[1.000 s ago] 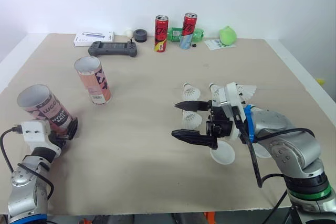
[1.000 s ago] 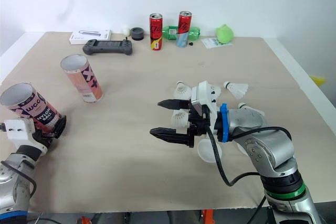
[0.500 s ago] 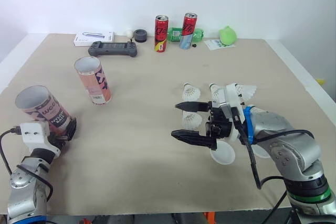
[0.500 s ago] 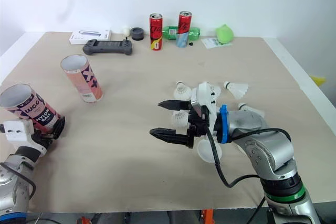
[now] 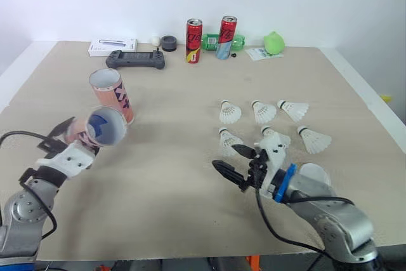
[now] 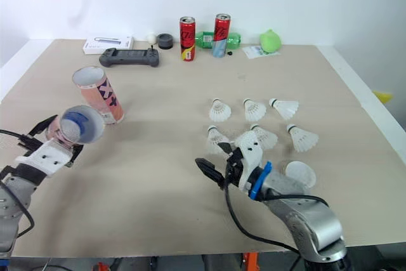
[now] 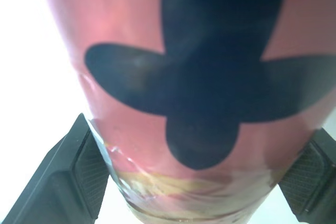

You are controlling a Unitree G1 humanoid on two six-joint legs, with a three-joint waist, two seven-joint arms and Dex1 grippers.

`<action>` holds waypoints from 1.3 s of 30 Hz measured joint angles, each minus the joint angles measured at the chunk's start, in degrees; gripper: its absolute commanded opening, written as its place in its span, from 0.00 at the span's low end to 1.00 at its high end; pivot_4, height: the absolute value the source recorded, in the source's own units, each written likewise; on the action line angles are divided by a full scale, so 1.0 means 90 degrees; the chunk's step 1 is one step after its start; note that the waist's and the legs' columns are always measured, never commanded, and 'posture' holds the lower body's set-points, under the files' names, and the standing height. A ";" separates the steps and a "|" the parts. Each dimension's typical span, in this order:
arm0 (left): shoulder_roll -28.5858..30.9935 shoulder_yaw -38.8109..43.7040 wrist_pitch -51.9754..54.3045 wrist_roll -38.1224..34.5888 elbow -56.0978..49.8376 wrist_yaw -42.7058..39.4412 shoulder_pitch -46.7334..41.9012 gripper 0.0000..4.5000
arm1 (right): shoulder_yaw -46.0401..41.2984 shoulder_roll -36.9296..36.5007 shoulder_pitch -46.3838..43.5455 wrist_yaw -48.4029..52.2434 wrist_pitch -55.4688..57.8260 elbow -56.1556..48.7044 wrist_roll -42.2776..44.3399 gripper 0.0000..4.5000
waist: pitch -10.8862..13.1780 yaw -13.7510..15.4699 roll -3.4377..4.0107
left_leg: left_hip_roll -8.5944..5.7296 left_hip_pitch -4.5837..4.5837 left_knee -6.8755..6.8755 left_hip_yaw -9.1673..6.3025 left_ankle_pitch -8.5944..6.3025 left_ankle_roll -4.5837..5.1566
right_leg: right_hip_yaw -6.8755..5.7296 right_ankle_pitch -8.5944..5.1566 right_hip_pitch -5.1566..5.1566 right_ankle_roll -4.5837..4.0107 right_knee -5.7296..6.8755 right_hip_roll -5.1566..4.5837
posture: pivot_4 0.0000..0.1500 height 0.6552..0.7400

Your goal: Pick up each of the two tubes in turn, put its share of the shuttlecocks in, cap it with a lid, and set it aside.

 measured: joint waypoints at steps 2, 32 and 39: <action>0.0001 -0.0048 0.0017 0.0103 -0.0003 0.0025 -0.0078 0.89 | 0.0021 0.0146 -0.0173 -0.0081 -0.0089 0.0315 -0.0194 1.00 | 0.0001 0.0000 0.0001 | -0.0001 -0.0002 0.0000 0.0001 0.0000 0.0000 | 0.0000 0.0000 0.0000 0.0000 0.0000 -0.0001 | 1.00 1.00; -0.0348 -0.1533 0.2205 0.1324 -0.1202 -0.0422 -0.0369 0.89 | -0.0028 -0.0127 -0.1383 0.1951 -0.0816 0.0608 0.0249 0.02 | 0.0023 -0.0042 0.0038 | -0.0004 -0.0007 -0.0009 -0.0018 -0.0001 0.0003 | -0.0005 0.0008 0.0001 0.0038 0.0001 0.0004 | 1.00 1.00; -0.0389 -0.1758 0.2542 0.1460 -0.1345 -0.0524 -0.0458 0.89 | 0.1362 -0.0188 -0.2740 0.2653 -0.1196 0.1137 -0.0653 0.02 | 0.0023 -0.0109 0.0039 | -0.0001 -0.0008 -0.0011 -0.0029 0.0009 0.0018 | -0.0021 0.0016 0.0004 0.0033 0.0003 0.0006 | 1.00 1.00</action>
